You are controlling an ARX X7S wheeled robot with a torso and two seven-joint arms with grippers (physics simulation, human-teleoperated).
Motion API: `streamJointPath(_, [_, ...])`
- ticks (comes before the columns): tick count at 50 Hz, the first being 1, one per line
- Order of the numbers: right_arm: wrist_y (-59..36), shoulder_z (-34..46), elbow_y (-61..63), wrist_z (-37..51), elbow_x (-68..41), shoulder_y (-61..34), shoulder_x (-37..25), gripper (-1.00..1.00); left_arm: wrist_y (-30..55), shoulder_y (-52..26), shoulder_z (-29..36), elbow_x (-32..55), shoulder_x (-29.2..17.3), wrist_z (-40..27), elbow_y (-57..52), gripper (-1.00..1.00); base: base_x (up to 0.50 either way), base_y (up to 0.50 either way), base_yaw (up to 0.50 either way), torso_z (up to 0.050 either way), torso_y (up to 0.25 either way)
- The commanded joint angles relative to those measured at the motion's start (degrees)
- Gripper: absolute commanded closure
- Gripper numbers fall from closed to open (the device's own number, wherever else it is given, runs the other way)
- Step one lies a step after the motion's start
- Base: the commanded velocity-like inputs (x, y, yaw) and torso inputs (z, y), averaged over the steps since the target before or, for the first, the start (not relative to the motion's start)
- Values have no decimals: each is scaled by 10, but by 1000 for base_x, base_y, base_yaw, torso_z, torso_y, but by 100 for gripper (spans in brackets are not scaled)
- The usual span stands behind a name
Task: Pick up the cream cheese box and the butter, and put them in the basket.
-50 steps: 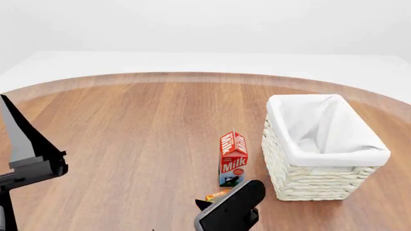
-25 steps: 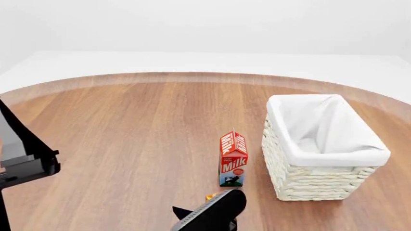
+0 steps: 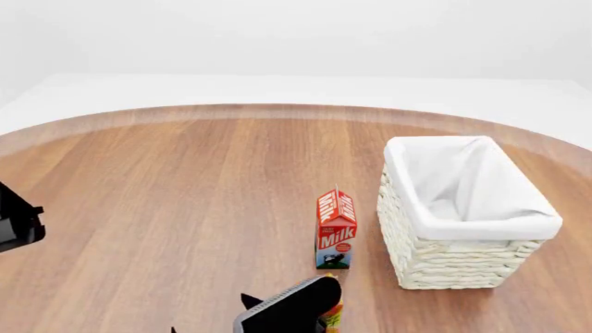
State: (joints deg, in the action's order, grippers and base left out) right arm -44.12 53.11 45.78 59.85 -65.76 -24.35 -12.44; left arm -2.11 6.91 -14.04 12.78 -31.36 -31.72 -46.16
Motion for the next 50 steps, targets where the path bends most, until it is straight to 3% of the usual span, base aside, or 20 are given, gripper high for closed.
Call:
streamJointPath(1, [38, 24, -48, -43, 105, 33, 20, -100, -2, 3, -39, 2, -2, 12, -4, -100, 0, 0, 0, 0, 0])
streamJointPath(18, [58, 73, -111, -46, 180, 55, 36, -100, -2, 12, -74, 17, -6, 8, -8, -100, 0, 0, 0, 0, 0])
streamJointPath(50, [40, 100, -139, -29, 163, 78, 34, -100, -7, 13, -74, 17, -4, 8, -3, -100, 0, 0, 0, 0, 0])
